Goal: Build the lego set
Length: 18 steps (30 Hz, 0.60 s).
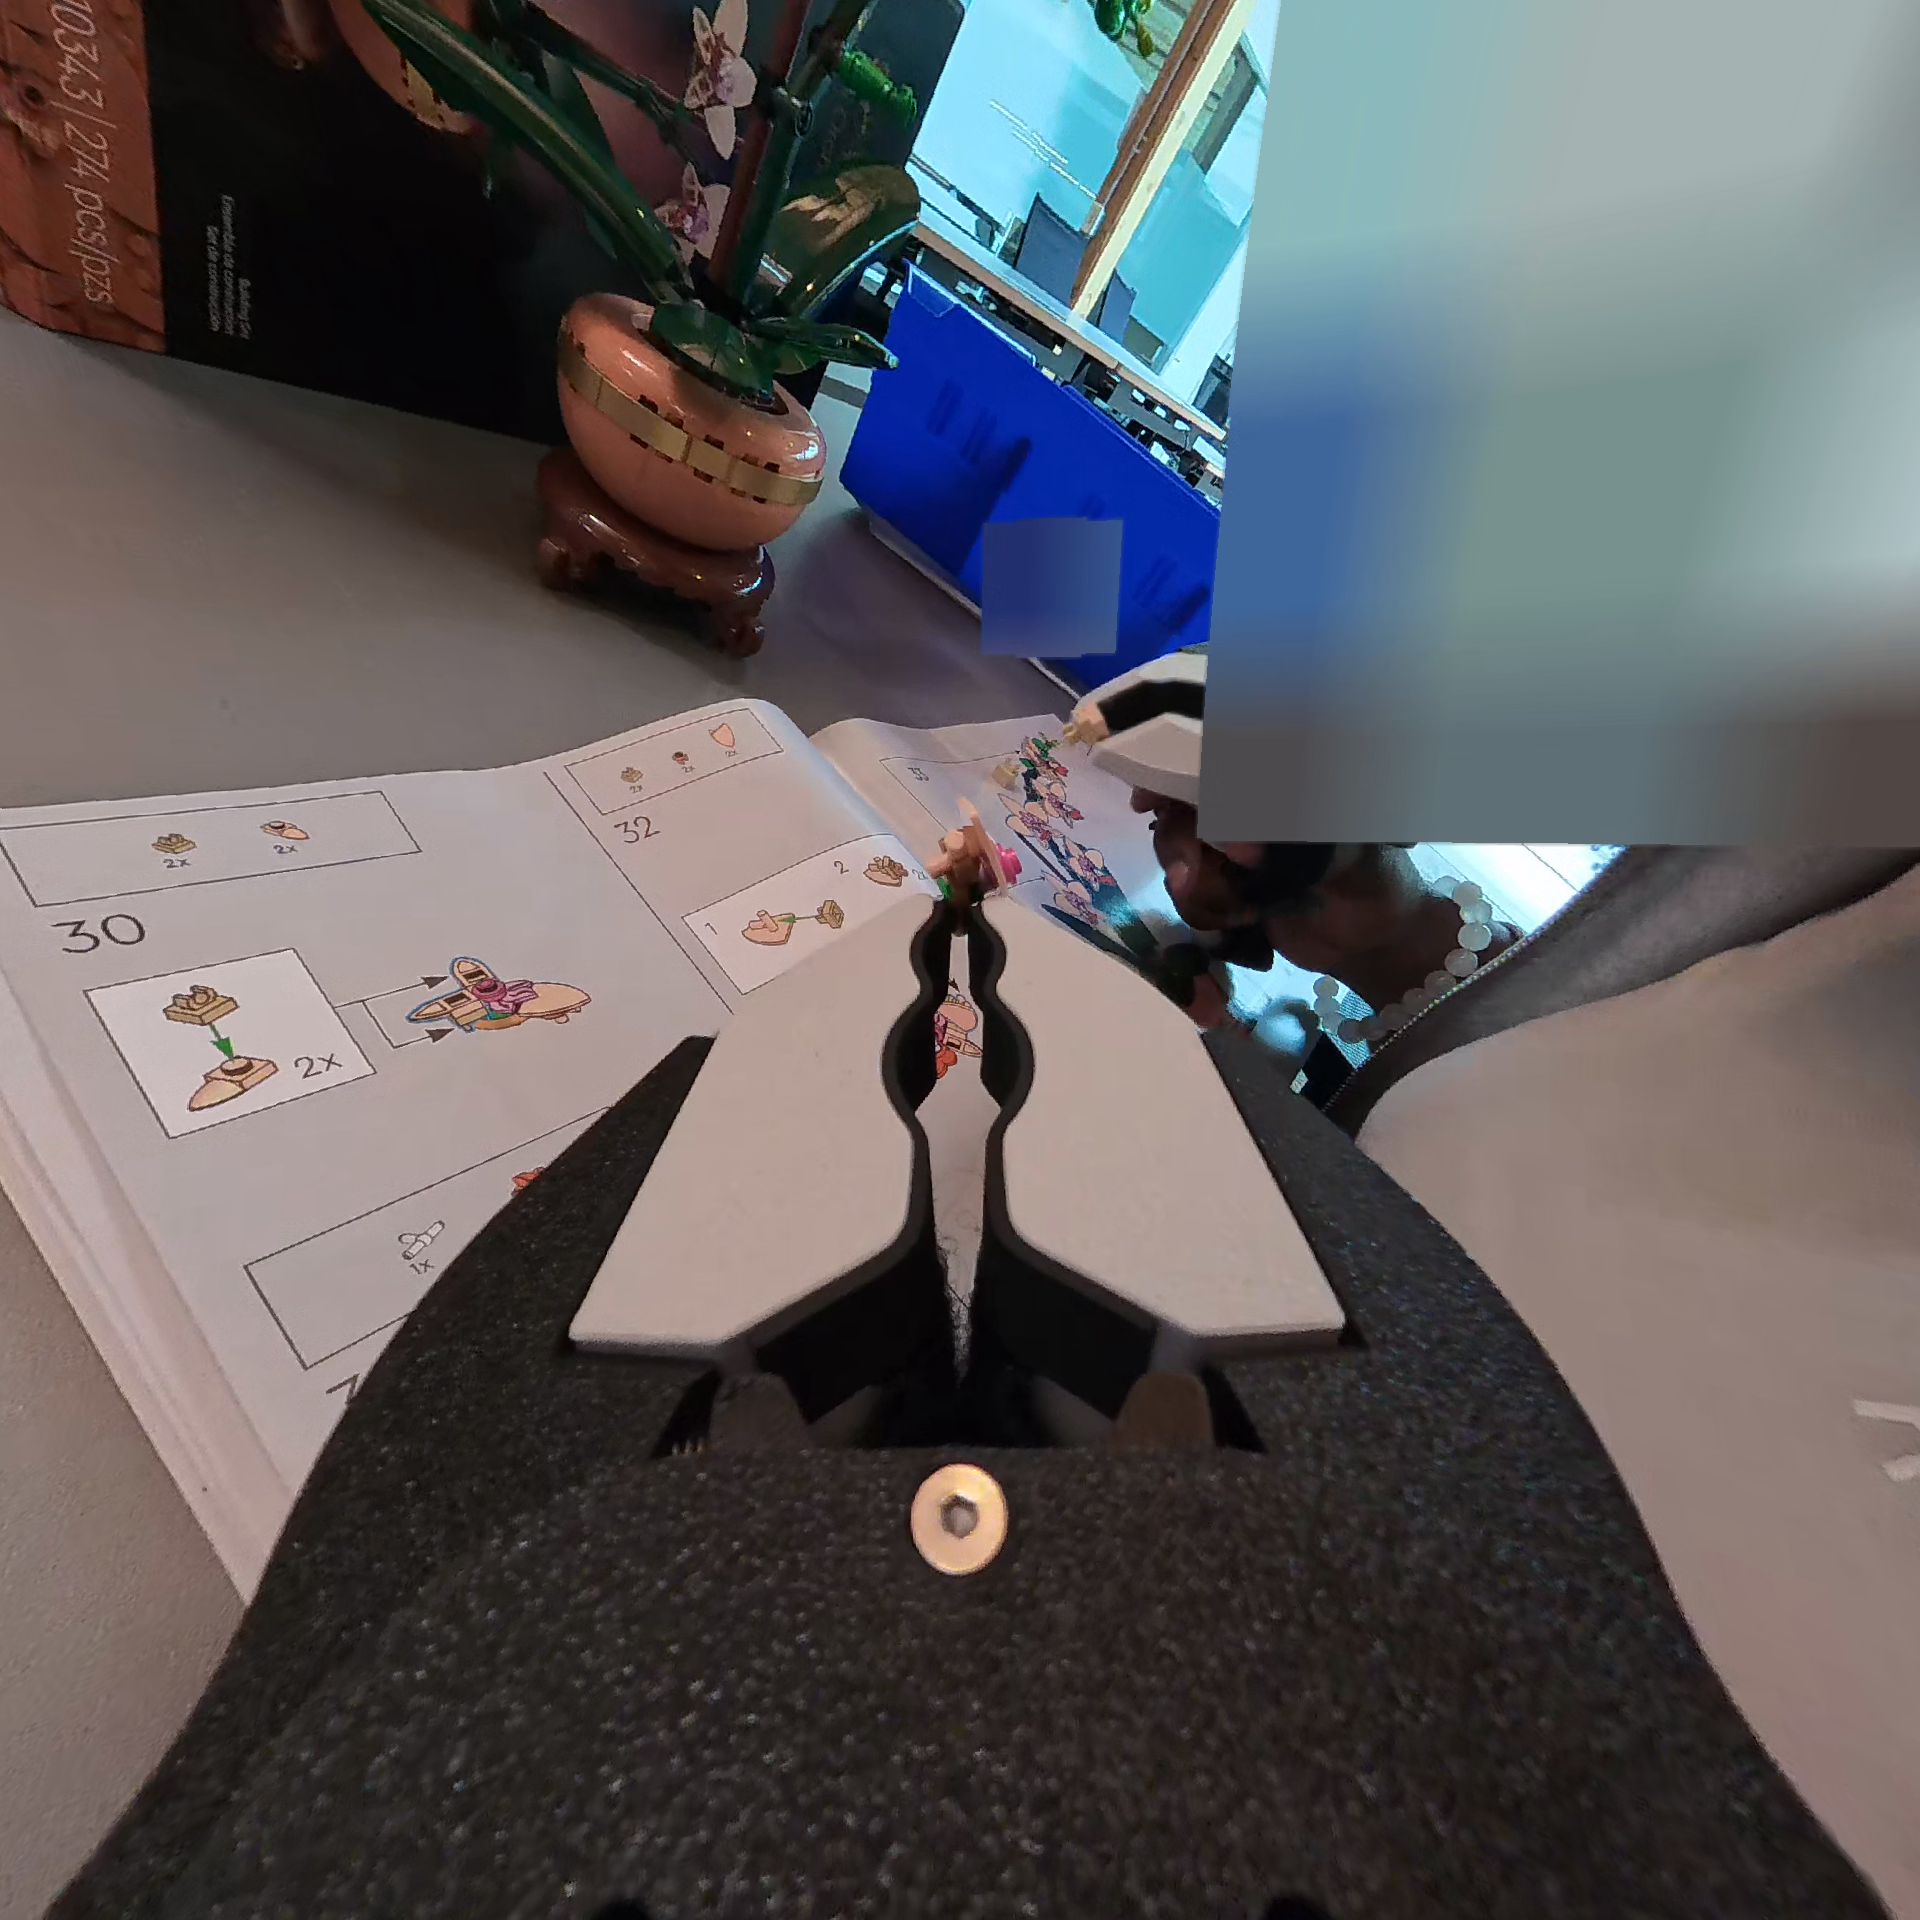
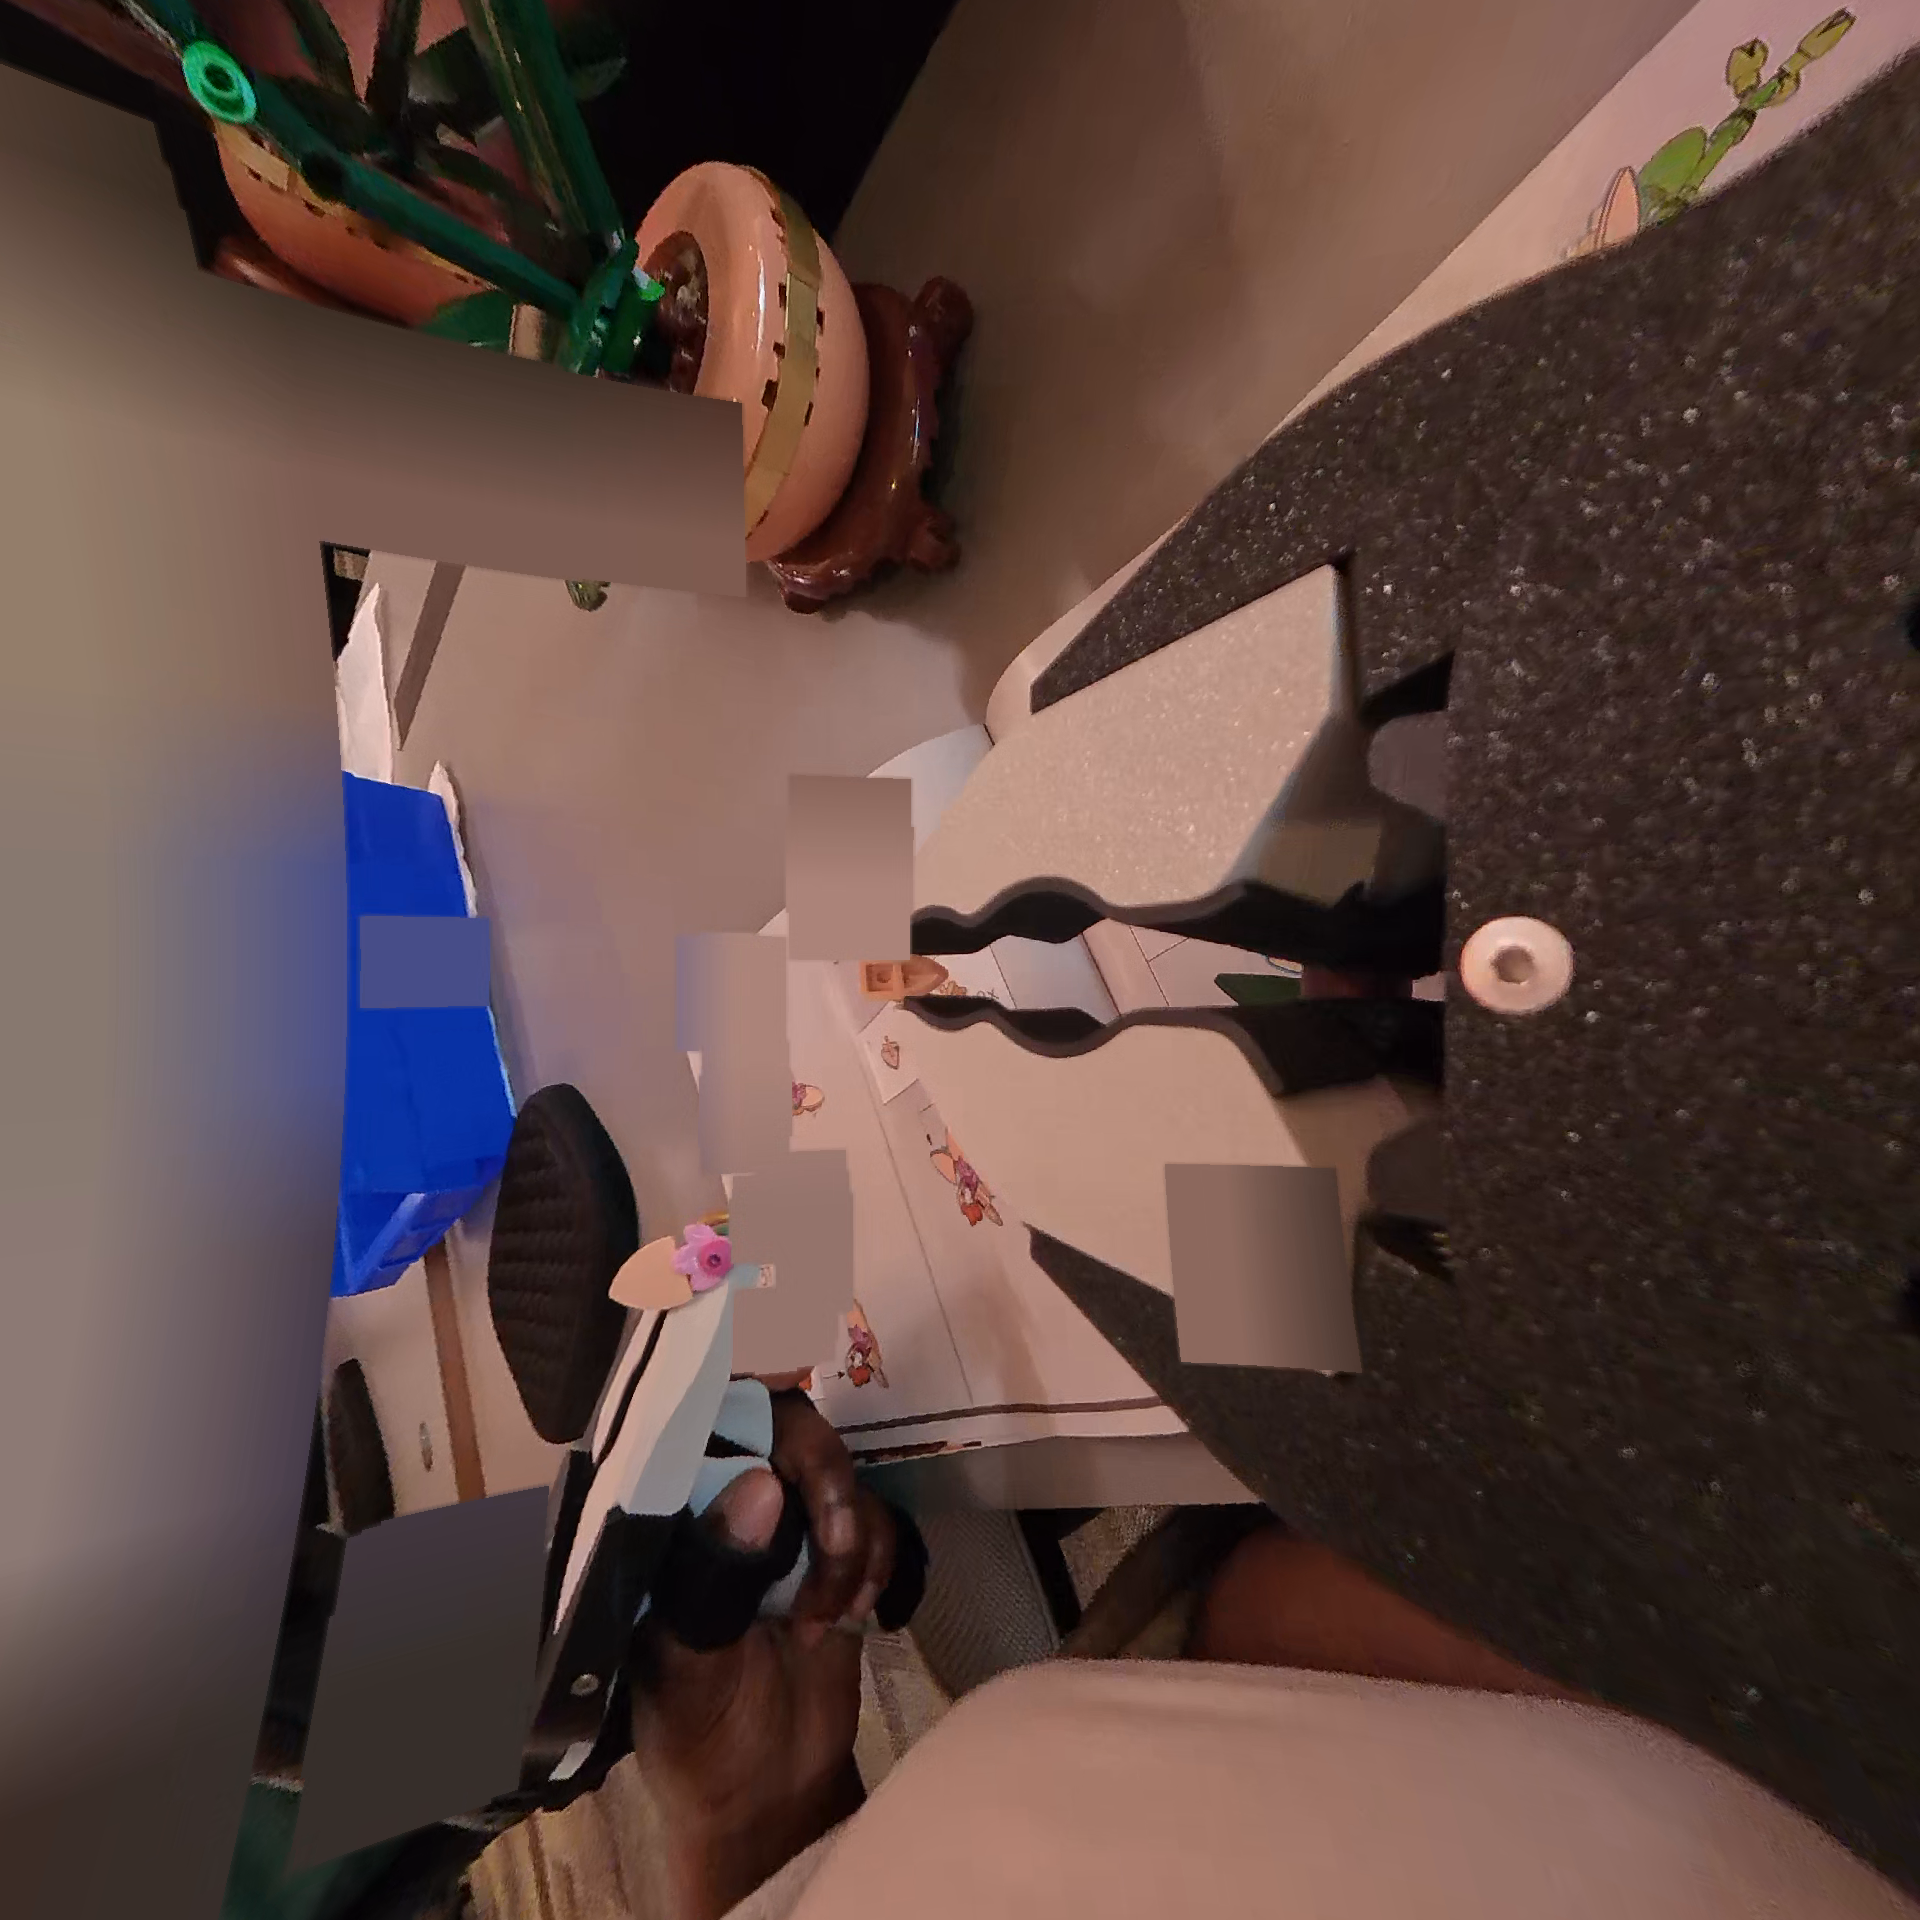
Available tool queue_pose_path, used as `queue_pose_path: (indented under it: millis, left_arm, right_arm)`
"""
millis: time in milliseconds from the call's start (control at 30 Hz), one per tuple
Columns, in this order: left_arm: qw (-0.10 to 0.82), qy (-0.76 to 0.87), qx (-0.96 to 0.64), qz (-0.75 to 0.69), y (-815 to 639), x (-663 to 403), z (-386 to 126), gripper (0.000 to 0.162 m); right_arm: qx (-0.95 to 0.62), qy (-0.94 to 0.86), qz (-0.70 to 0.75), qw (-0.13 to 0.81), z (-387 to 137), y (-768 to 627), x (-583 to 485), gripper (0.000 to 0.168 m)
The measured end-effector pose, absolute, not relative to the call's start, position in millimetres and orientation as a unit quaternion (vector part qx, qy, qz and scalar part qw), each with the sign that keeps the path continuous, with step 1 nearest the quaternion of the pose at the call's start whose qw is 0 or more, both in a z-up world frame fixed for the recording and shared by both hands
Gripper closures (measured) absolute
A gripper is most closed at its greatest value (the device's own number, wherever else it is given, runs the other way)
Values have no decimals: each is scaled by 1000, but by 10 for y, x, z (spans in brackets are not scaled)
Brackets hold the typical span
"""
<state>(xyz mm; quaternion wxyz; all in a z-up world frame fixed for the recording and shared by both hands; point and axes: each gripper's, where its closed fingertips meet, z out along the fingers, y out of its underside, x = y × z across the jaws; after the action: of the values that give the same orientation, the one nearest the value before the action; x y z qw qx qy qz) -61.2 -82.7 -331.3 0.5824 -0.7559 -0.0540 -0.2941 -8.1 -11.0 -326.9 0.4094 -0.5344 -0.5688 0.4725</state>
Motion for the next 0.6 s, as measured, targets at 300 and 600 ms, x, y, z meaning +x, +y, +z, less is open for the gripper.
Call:
queue_pose_path:
  millis: [300, 600]
  left_arm:
    - [584, -57, -754, -295, -828, -621, -3311, 160]
    - [586, -57, -751, -299, -834, -622, -3300, 160]
  right_arm:
    - [-526, -585, 458, 413, -3296, -153, -91, 161]
    - [-517, -611, 438, 409, -3355, -219, -112, 161]
